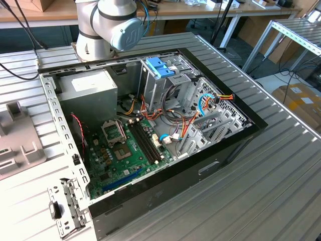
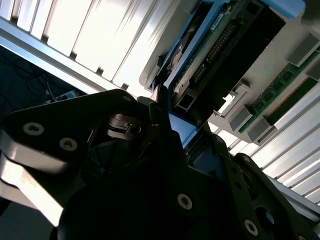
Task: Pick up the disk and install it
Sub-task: 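Pick up the disk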
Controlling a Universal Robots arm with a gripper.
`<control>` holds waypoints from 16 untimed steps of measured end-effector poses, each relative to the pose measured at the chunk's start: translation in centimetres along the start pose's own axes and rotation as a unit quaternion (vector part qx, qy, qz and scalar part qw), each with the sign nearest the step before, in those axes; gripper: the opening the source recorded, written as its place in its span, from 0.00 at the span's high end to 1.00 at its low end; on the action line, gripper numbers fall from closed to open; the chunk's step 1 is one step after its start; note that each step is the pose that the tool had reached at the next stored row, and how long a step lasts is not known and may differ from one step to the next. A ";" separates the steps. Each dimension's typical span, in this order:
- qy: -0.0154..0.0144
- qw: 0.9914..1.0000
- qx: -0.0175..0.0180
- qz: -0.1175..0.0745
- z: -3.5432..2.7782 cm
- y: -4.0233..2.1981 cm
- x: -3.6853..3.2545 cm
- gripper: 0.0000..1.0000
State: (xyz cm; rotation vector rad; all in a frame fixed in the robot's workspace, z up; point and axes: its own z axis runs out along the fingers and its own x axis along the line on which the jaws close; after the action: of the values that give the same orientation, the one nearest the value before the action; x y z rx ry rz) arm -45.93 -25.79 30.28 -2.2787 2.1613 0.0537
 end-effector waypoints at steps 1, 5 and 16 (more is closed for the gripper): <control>0.000 1.000 0.000 0.000 -0.09 0.00 0.00 0.63; 0.000 1.000 0.000 0.000 -0.21 0.00 0.00 0.63; 0.000 1.000 0.000 0.000 -0.58 0.01 -0.01 0.63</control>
State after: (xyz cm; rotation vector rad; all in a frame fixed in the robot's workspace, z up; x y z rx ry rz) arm -45.93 -25.79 30.87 -2.2787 2.1613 0.0537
